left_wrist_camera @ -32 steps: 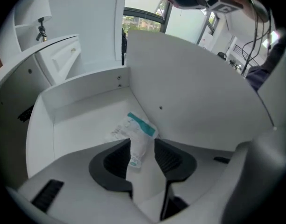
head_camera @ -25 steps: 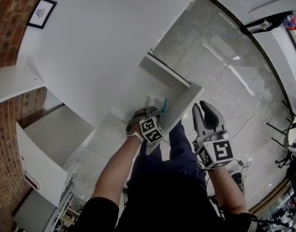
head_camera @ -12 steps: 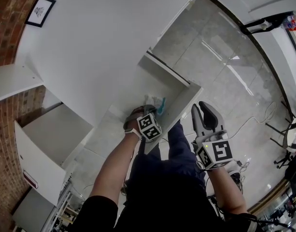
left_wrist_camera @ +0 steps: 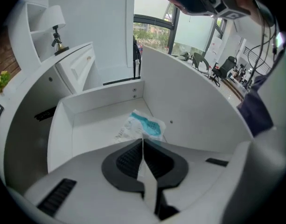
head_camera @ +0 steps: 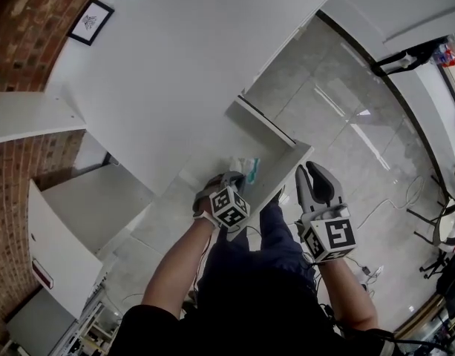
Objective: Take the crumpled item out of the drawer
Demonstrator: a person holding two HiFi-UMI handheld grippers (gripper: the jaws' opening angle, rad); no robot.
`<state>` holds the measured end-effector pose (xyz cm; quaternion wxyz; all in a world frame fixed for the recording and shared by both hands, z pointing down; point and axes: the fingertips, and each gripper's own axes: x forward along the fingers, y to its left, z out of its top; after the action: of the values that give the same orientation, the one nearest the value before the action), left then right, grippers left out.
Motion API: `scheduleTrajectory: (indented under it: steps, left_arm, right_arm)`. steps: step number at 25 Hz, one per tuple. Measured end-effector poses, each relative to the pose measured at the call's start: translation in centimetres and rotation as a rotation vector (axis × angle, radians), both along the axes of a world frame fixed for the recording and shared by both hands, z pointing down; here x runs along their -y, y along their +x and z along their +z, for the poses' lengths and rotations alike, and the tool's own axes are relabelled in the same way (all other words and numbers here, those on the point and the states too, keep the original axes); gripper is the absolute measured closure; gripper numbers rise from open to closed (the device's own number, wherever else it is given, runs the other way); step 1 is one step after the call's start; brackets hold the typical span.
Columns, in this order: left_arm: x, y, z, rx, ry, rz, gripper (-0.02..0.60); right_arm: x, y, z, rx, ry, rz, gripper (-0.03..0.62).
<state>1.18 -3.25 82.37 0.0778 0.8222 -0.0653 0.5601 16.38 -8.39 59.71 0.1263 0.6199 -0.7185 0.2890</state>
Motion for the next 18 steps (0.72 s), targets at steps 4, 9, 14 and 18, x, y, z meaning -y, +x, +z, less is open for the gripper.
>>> scheduleTrajectory:
  steps: [4,9,14,18]
  left_arm:
    - [0.4,0.1,-3.2,-0.054,0.02,-0.078,0.563]
    - [0.8,-0.1,-8.3,-0.133,0.083,-0.138,0.563]
    - [1.8,-1.4,-14.1,-0.212,0.166,-0.205,0.563]
    - [3.4,-3.7,-18.2,-0.255,0.239,-0.272,0.563]
  right_arm:
    - [0.1,-0.5,-1.8,-0.013,0.032,-0.02,0.525]
    - [-0.1,-1.7,-4.4,-0.029,0.08,-0.053,0.528]
    - [-0.5,-3.7,-7.2,-0.037,0.12,-0.092,0.533]
    - [-0.3,-5.2,-9.5,-0.045,0.16,-0.119,0.534]
